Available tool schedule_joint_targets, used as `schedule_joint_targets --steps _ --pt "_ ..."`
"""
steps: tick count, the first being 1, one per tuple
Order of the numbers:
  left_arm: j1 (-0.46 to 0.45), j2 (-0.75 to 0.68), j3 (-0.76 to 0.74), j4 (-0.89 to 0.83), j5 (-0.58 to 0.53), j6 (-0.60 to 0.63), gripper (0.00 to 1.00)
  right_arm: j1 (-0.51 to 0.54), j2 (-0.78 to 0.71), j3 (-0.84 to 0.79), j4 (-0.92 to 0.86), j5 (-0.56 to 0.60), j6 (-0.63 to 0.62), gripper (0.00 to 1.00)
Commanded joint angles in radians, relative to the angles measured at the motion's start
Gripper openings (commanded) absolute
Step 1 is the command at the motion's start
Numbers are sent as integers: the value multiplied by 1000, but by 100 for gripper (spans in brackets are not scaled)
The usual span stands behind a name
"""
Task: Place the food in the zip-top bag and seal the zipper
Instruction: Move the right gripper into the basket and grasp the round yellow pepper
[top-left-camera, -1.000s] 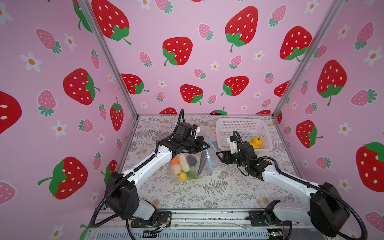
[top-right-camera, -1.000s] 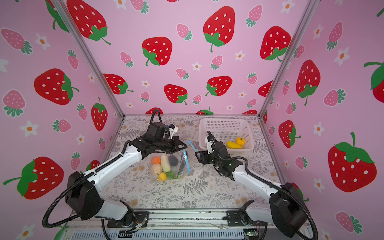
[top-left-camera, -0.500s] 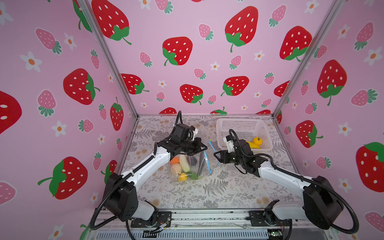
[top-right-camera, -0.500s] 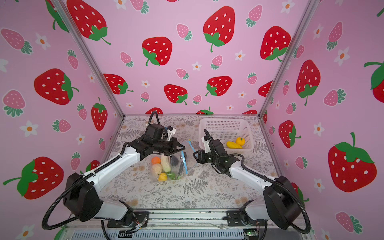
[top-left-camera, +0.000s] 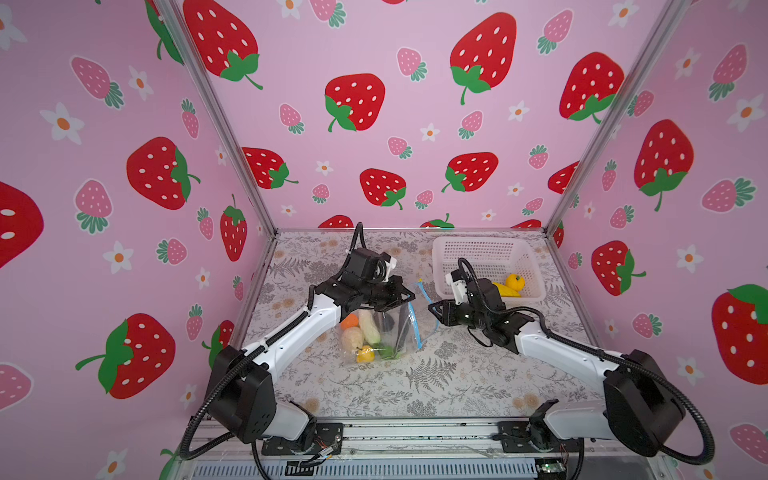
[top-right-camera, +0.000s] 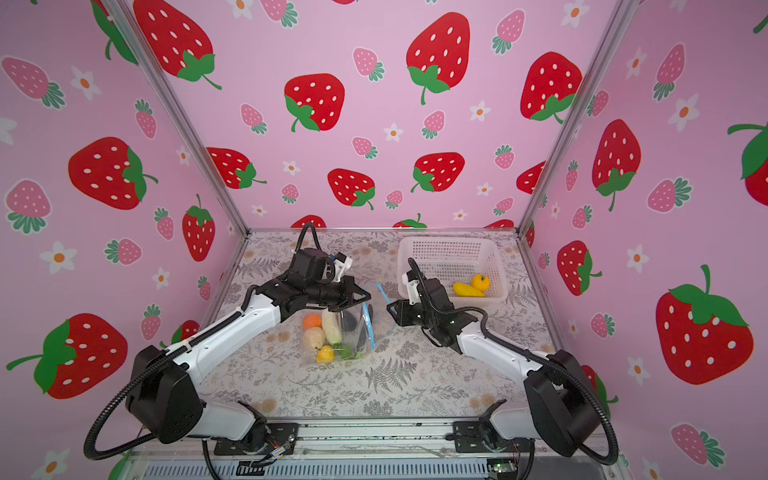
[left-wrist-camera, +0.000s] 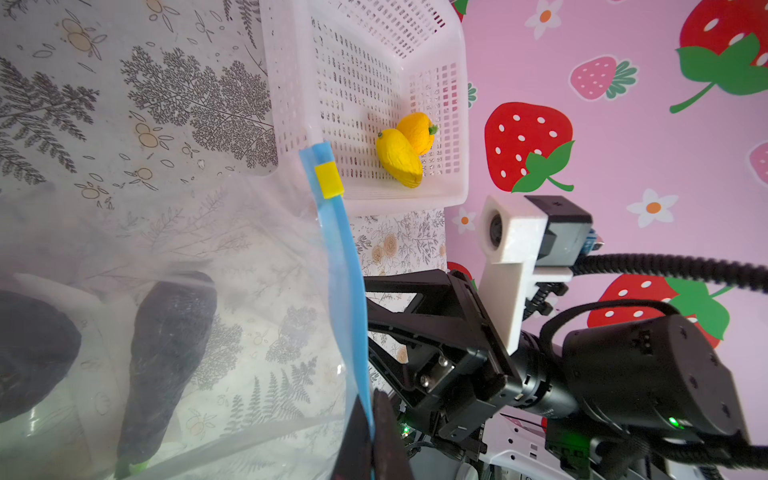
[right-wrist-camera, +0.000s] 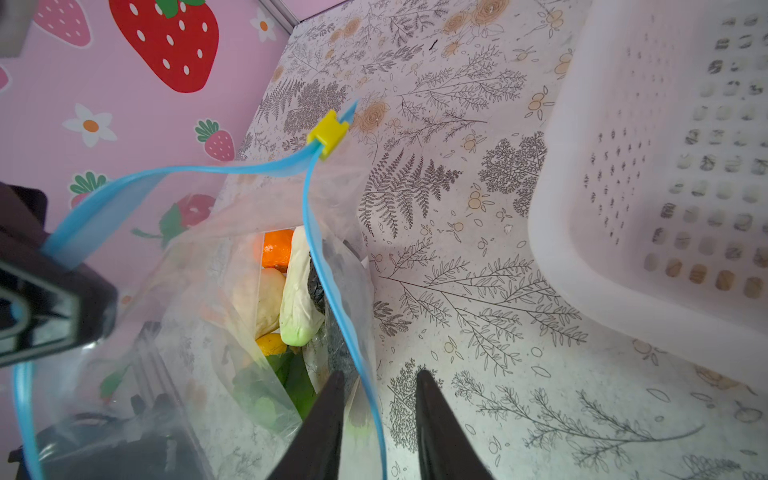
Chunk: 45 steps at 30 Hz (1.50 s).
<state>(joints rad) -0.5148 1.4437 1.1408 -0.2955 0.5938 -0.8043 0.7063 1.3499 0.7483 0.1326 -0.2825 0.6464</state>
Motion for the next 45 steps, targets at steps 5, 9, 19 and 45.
schedule_joint_targets --steps 5,9,19,45 --pt "5 -18 -3 12 8 9 0 -5 14 15 27 -18 -11 19" --pt "6 -11 1 9 7 11 0 -7 -7 20 18 -18 -14 12" --pt "5 36 -3 31 30 10 0 -7 -50 76 -100 12 -57 11" --pt "6 133 82 -33 100 48 0 -579 346 500 -428 592 -341 63"
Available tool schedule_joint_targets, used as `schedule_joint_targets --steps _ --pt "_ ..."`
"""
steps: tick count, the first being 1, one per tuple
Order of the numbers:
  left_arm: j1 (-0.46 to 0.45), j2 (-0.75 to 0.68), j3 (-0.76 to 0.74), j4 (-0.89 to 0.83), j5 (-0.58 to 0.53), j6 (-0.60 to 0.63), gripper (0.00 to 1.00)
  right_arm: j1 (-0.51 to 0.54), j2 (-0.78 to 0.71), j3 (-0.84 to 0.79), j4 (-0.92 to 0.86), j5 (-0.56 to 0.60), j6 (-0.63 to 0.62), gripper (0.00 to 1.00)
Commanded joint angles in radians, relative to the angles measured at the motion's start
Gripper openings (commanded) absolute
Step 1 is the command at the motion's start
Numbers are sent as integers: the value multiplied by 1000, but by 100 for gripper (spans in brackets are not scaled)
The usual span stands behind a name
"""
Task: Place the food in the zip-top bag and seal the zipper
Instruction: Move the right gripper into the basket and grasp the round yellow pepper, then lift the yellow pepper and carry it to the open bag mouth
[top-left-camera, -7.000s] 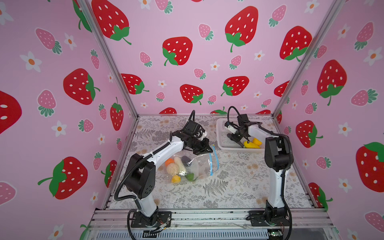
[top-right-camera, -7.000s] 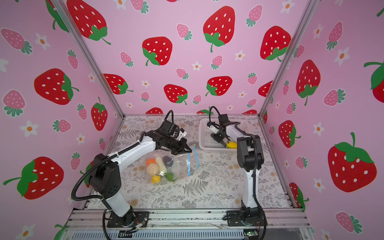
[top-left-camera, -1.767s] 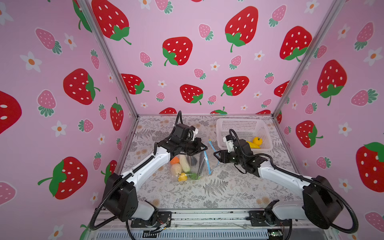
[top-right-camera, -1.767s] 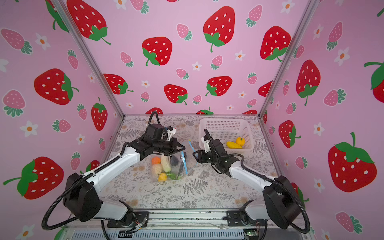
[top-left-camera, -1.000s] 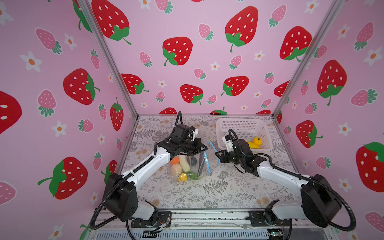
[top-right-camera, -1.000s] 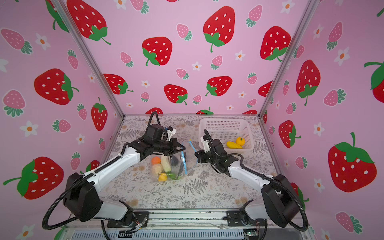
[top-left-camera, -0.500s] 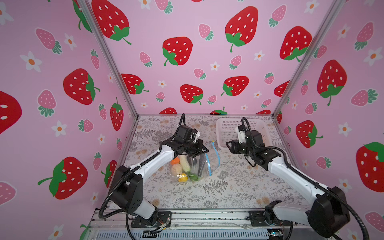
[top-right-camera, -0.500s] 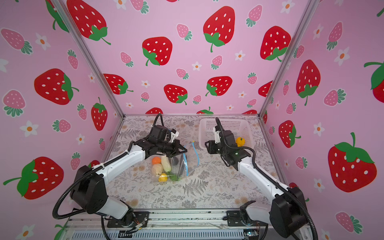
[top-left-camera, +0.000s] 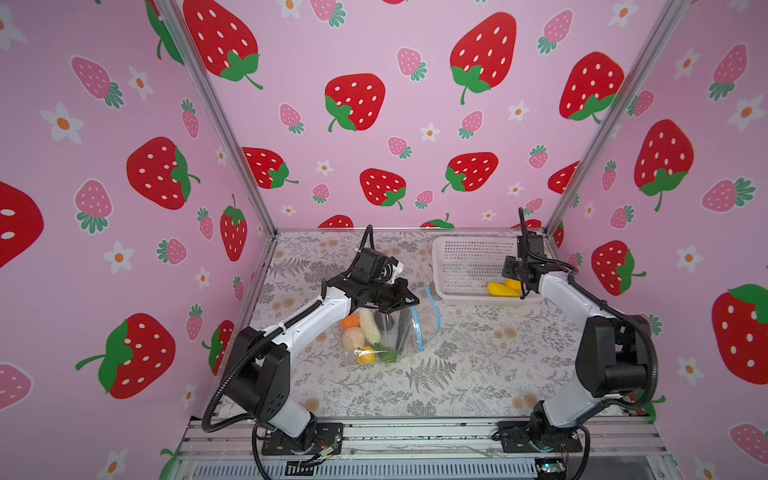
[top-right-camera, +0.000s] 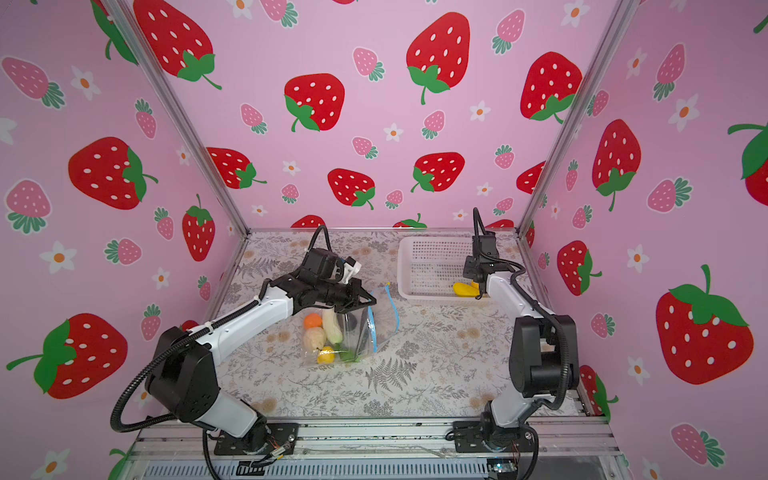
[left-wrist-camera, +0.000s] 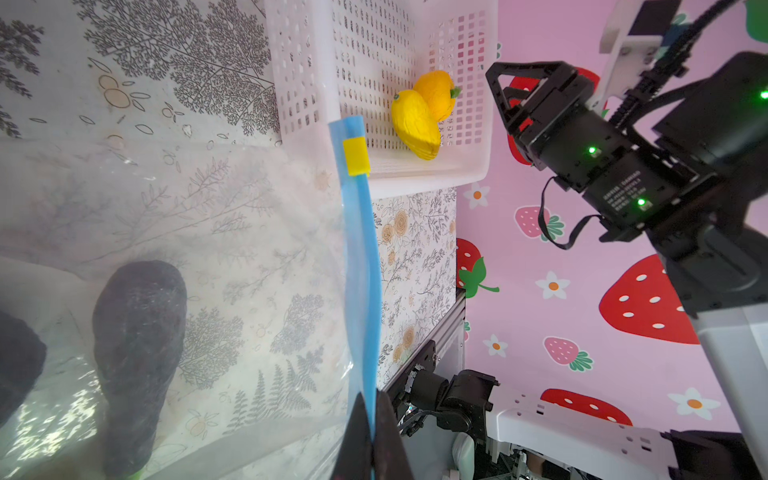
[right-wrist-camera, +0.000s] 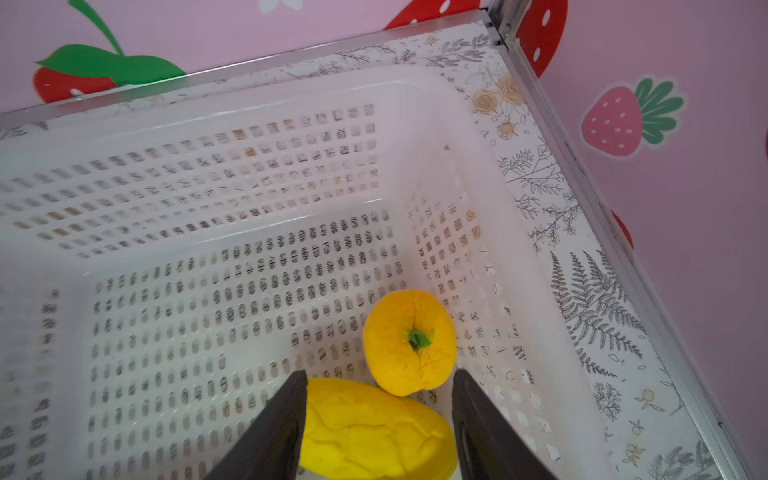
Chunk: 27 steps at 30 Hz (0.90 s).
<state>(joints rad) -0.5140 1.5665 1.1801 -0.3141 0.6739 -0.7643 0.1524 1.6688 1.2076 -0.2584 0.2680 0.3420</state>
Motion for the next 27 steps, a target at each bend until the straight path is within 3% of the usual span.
schedule_joint_targets --steps 1,17,27 --pt "5 11 43 -13 19 7 0 -41 42 43 -33 30 -38 64" --pt "5 26 48 -14 18 9 0 -83 245 72 3 -63 -26 72" --pt "5 20 40 -7 7 3 0 -87 267 102 34 -94 -24 58"
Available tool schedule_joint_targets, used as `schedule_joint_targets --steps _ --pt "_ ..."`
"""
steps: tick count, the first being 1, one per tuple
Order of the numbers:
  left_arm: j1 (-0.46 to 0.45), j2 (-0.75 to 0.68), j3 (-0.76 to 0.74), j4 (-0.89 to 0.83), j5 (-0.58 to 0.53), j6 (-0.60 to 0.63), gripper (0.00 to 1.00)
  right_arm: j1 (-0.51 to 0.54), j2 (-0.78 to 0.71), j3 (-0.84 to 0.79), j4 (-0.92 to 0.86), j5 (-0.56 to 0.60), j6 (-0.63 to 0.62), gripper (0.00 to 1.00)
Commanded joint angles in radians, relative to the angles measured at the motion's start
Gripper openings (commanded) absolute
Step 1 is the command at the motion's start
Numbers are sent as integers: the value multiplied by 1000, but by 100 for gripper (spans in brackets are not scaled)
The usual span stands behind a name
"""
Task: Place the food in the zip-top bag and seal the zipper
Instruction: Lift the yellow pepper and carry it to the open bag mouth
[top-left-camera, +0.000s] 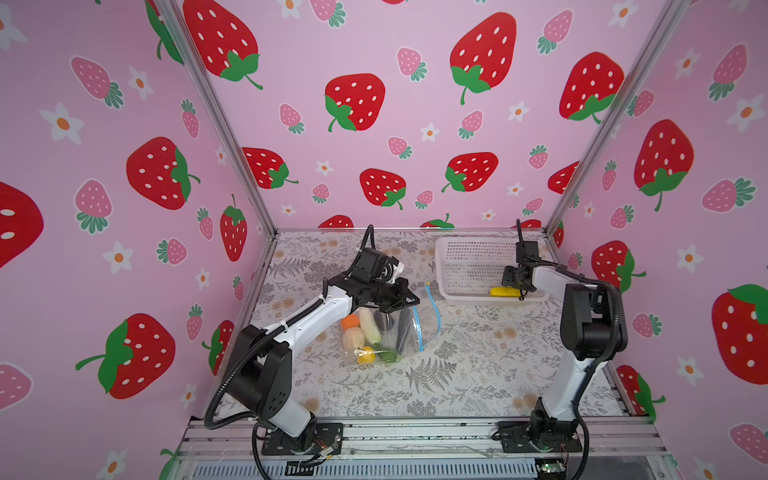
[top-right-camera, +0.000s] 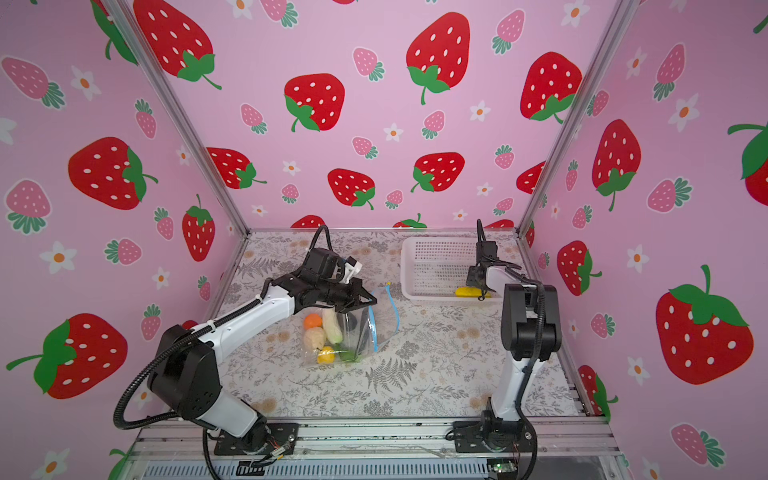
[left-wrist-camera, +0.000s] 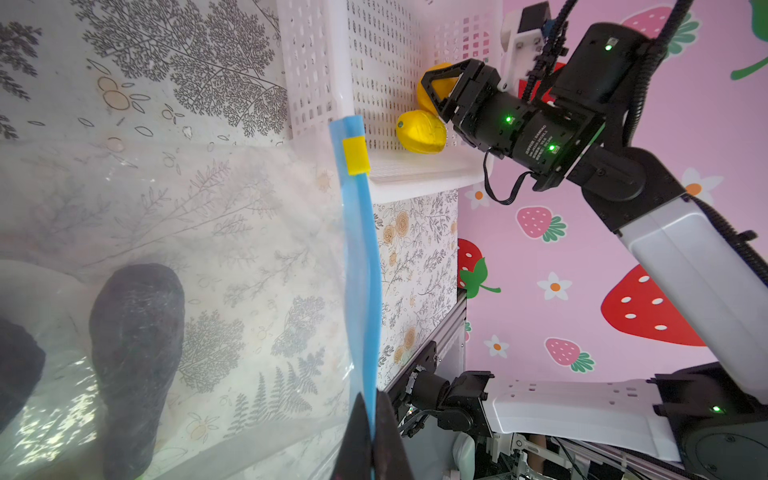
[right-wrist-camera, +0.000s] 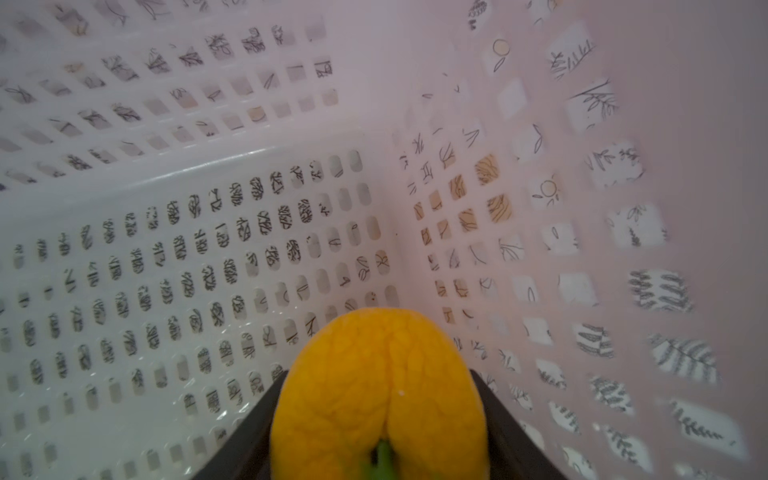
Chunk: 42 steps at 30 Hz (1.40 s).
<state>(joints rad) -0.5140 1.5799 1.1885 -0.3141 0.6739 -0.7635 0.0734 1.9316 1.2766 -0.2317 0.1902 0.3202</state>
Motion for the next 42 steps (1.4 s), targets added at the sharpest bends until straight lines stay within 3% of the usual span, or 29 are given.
schedule_joint_targets --steps 1,11,21,27,32,38,42 --pt "5 5 29 -6 7 3 0 -8 3 36 8 -23 -3 56" --pt "5 -3 26 -15 -10 0 0 5 -58 75 -10 -87 -10 43" --pt "6 -18 38 -44 -40 8 0 81 -304 -60 -45 -160 -8 41" --pt "2 -22 50 -61 -63 10 0 235 -529 -206 -80 -275 18 39" --pt "-7 -29 59 -77 -79 10 0 416 -660 -324 -42 -445 16 38" --pt "-22 -58 60 -80 -105 -3 0 580 -777 -437 89 -537 22 36" --pt "-39 -70 70 -91 -118 -6 0 660 -770 -465 169 -552 11 35"
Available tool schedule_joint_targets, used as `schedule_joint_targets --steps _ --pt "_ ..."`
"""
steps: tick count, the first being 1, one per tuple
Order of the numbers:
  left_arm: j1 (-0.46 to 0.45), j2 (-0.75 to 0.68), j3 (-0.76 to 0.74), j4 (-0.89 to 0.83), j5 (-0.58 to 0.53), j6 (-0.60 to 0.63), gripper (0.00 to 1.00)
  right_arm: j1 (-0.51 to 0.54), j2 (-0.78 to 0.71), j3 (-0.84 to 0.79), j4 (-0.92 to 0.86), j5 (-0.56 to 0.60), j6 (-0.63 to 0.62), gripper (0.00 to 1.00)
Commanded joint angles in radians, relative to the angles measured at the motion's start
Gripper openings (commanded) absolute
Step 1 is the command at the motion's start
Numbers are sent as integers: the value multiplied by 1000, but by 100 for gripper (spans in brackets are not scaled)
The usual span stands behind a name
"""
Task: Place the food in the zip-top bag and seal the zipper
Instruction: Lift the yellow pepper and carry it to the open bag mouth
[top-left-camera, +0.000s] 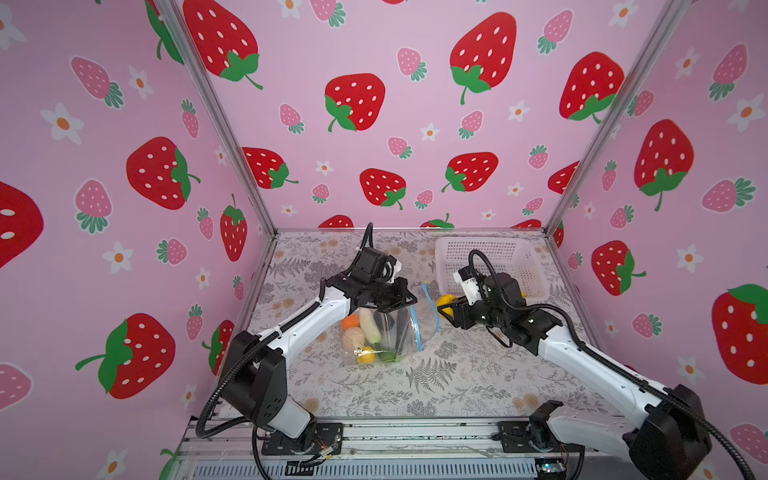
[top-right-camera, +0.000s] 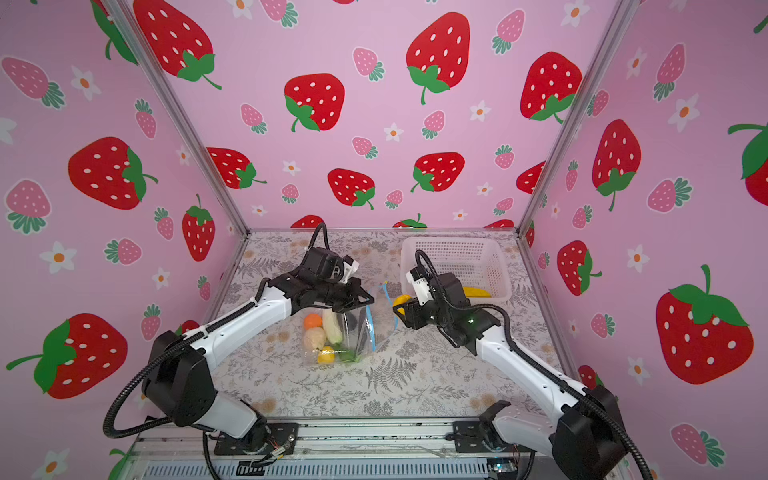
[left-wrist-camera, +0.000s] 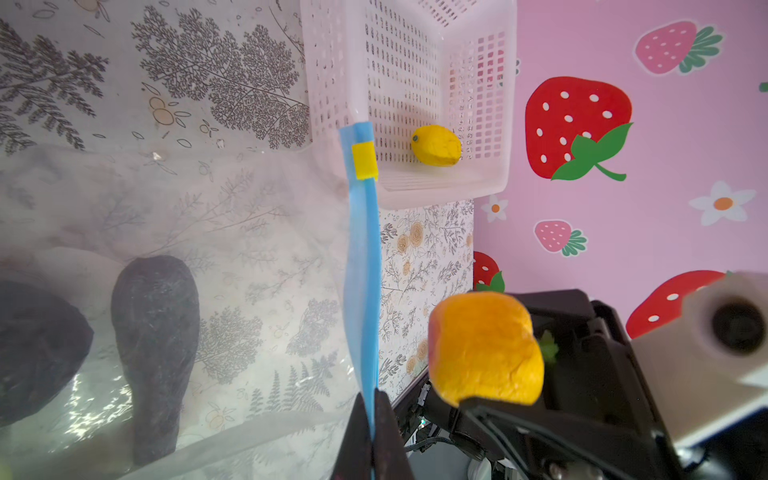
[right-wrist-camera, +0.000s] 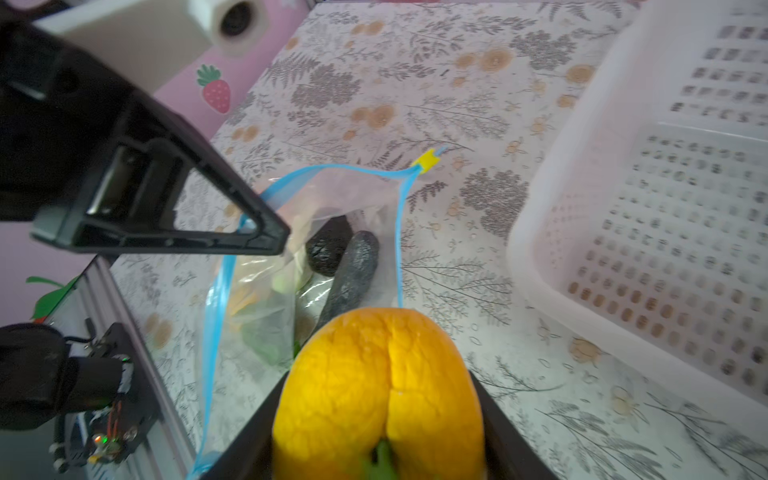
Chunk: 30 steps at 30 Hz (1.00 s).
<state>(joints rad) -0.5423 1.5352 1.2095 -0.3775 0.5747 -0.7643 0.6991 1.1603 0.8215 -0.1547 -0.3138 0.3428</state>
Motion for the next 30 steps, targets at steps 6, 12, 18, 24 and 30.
schedule_joint_targets --steps 6,12,18,24,30 --pt "-22 -52 48 -38 -40 -7 0 97 83 6 122 -48 -36 35" --pt "-27 -69 42 -38 -42 -10 0 98 113 -18 147 -44 -38 34" --pt "-31 -93 33 -41 -50 -10 0 98 151 -26 155 -38 -45 35" --pt "-33 -112 14 -38 -52 -13 0 99 192 -20 153 -27 -56 37" --pt "-34 -113 10 -36 -47 -15 0 97 217 -19 155 -19 -59 42"
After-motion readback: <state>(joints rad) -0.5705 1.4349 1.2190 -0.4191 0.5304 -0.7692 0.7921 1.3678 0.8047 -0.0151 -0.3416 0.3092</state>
